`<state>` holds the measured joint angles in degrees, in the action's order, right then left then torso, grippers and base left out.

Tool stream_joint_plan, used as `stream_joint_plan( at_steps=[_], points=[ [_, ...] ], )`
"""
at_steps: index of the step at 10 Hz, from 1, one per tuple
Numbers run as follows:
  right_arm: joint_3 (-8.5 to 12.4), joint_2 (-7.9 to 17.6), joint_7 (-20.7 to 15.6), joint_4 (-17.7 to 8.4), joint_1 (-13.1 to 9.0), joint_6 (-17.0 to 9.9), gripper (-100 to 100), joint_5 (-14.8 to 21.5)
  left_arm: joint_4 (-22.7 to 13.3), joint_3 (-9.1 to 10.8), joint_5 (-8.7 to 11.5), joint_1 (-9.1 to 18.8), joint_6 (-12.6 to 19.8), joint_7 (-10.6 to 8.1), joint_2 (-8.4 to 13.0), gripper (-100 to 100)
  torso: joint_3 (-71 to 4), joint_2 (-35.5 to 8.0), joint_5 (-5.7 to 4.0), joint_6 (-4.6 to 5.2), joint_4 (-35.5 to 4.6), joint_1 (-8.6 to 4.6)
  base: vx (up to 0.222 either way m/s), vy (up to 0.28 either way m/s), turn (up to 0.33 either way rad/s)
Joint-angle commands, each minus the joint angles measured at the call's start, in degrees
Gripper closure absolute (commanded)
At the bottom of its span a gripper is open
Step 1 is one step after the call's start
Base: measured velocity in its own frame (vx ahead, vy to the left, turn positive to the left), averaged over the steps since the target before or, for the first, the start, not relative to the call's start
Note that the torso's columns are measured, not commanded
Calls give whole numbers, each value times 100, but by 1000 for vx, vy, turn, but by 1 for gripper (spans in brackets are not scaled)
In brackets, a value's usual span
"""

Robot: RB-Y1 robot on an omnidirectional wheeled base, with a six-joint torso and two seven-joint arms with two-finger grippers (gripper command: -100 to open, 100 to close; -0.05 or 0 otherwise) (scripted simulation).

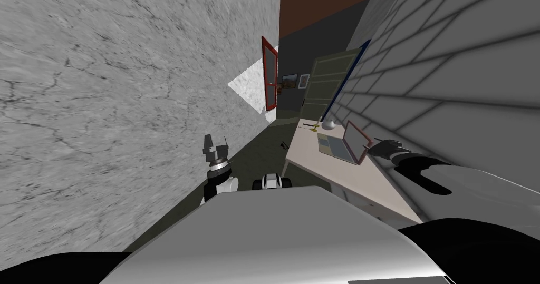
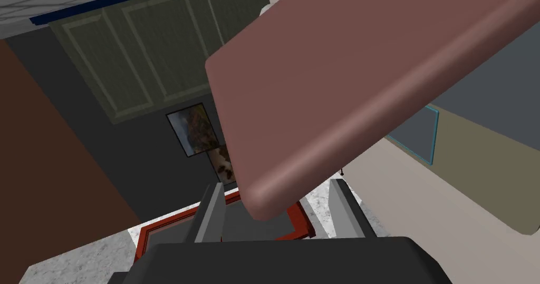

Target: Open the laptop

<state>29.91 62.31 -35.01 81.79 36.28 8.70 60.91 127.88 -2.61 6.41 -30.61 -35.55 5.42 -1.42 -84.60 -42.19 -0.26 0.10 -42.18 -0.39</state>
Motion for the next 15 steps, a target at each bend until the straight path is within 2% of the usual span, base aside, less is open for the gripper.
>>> stream_joint_plan(
  at_steps=[1, 2, 6, 15],
  points=[
    [-20, 18, -60, 36, 83, -68, 100, 95, 0, 0, 0, 0, 0, 0, 0, 0, 5, -9, 7, 6, -6, 4, 43, 49, 16],
    [-139, -73, -299, 55, 147, -298, 100, 372, 0, 0, 0, 1, 0, 0, 0, 0, 15, -28, 9, 6, -13, -6, 58, 69, 66],
    [-368, -259, -743, 66, 268, -741, 100, 906, 0, 1, 0, 1, 0, 0, 1, 0, 12, -22, 6, 13, -7, -3, 29, 42, -56],
    [-425, -305, -855, 68, 298, -851, 100, 1040, 0, 1, 0, 1, 0, 0, 1, 0, 1, -10, 39, -13, -14, 50, 1, 13, -1]
  ],
)
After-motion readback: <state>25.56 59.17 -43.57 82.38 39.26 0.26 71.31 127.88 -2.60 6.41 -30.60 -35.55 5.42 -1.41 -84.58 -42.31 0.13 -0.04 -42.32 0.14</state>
